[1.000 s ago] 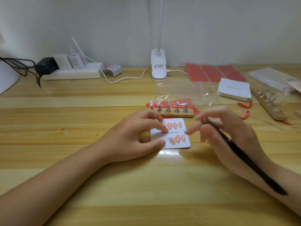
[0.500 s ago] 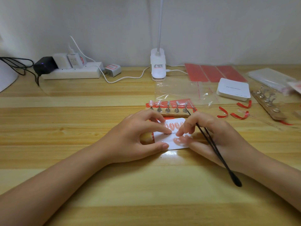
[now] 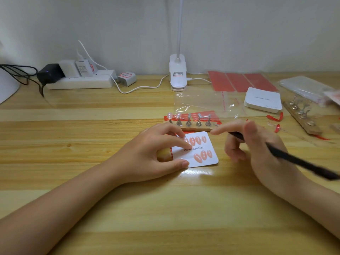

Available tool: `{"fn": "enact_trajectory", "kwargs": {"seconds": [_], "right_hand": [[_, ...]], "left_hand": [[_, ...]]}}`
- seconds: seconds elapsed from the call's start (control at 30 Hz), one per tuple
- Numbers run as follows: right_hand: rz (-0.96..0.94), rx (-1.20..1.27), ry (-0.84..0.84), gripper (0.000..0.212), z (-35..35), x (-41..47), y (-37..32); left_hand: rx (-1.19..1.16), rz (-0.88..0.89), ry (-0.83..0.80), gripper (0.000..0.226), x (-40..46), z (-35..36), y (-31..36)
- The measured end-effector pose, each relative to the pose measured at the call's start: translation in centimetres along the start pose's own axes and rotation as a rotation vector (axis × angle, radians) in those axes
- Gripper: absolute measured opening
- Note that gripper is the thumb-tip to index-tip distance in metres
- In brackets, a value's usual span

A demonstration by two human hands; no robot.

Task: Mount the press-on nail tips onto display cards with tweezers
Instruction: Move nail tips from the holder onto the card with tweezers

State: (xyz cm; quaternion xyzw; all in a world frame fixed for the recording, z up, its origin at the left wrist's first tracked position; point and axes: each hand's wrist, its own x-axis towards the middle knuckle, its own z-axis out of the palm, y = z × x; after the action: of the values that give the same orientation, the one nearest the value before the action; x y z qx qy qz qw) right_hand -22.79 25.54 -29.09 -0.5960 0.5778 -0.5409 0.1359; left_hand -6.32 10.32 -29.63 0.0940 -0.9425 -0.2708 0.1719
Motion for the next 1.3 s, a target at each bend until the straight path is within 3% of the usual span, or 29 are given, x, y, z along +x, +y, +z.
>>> {"fn": "enact_trajectory", "kwargs": {"seconds": [0.07, 0.2, 0.3, 0.43, 0.53, 0.77, 1.3], "right_hand": [[0.127, 0.022, -0.018, 0.063, -0.5, 0.0, -0.1], [0.230, 0.097, -0.014, 0.018, -0.8, 0.5, -0.3], [0.338, 0.214, 0.047, 0.020, -0.7, 1.0, 0.0], [0.436, 0.278, -0.005, 0.022, -1.1, 1.9, 0.6], [0.453, 0.231, -0.094, 0.022, -1.3, 2.1, 0.7], [0.467, 0.194, -0.107, 0.030, -1.3, 2.2, 0.7], [0.456, 0.245, -0.187, 0.026, -1.2, 2.4, 0.6]], "left_hand": [[0.001, 0.004, -0.001, 0.036, 0.0, 0.0, 0.0], [-0.003, 0.013, -0.006, 0.035, -0.1, 0.0, -0.1], [0.016, 0.028, -0.019, 0.034, 0.0, -0.1, -0.2], [0.014, 0.054, -0.079, 0.032, 0.2, -0.2, -0.2], [-0.006, 0.052, -0.097, 0.034, 0.3, -0.2, -0.2], [-0.024, 0.045, -0.095, 0.034, 0.4, -0.1, -0.3], [0.005, 0.030, -0.109, 0.031, 0.5, 0.0, -0.3]]}}
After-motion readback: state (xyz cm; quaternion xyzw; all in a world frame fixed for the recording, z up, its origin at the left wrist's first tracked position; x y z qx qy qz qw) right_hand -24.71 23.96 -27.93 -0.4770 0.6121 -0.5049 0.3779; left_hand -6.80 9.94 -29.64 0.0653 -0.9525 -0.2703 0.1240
